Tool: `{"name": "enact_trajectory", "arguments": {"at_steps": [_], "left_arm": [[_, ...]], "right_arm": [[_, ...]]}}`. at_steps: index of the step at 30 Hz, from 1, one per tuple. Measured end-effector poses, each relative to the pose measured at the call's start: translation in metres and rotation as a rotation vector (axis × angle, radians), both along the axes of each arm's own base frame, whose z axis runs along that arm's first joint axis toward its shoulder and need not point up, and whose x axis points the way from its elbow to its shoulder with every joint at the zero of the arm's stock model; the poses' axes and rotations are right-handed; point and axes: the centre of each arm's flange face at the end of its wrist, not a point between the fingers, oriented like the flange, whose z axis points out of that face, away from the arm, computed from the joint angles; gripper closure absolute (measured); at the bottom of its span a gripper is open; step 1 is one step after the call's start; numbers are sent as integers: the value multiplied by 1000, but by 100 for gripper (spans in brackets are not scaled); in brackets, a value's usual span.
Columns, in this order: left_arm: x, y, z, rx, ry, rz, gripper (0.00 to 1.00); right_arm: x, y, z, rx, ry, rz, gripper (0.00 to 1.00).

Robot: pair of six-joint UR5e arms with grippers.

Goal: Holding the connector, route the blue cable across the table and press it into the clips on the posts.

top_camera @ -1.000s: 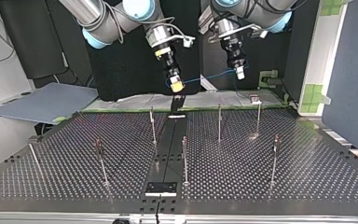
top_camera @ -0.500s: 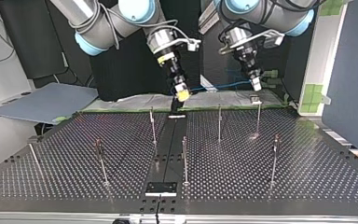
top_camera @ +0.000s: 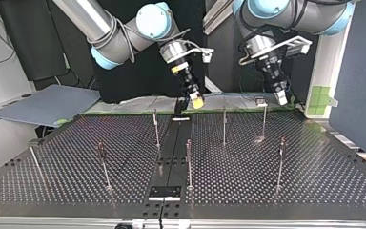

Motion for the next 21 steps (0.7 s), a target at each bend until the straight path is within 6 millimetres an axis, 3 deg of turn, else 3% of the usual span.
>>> {"name": "enact_trajectory", "arguments": {"at_steps": [7,21], "left_arm": [[22,14,4,5,-7,20,100],[51,23,34,-1,-81,-20,100]], "right_arm": [[13,-6,6,13,10,6,100],[33,-25,13,43,43,8,100]]}}
